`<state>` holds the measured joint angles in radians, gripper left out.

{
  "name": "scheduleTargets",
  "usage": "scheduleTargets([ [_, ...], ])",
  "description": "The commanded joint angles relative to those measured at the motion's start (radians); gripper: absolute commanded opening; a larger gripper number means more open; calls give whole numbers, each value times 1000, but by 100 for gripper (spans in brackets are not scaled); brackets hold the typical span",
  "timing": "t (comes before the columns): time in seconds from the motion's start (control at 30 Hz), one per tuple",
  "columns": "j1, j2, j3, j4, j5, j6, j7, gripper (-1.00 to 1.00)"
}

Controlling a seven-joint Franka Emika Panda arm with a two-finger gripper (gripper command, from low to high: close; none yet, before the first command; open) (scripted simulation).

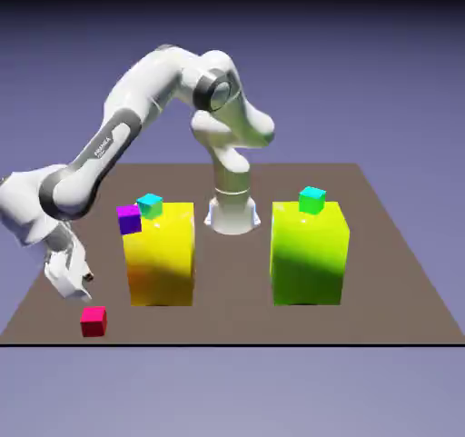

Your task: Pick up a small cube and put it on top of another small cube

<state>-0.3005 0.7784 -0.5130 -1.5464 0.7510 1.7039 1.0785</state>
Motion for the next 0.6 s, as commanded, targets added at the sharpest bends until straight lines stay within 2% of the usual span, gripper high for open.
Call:
scheduleTargets([
  [0.0,-8,36,-14,34,20,-36,9,0],
  [0.17,-50,216,-82,202,120,-214,54,0],
  [0.3,-1,253,-52,105,163,-97,13,0],
  [0.33,-1,253,-52,105,163,-97,13,-100],
  [0.47,-44,205,-85,198,111,-219,50,-100],
  [0.57,13,96,-111,150,16,-275,6,-100],
])
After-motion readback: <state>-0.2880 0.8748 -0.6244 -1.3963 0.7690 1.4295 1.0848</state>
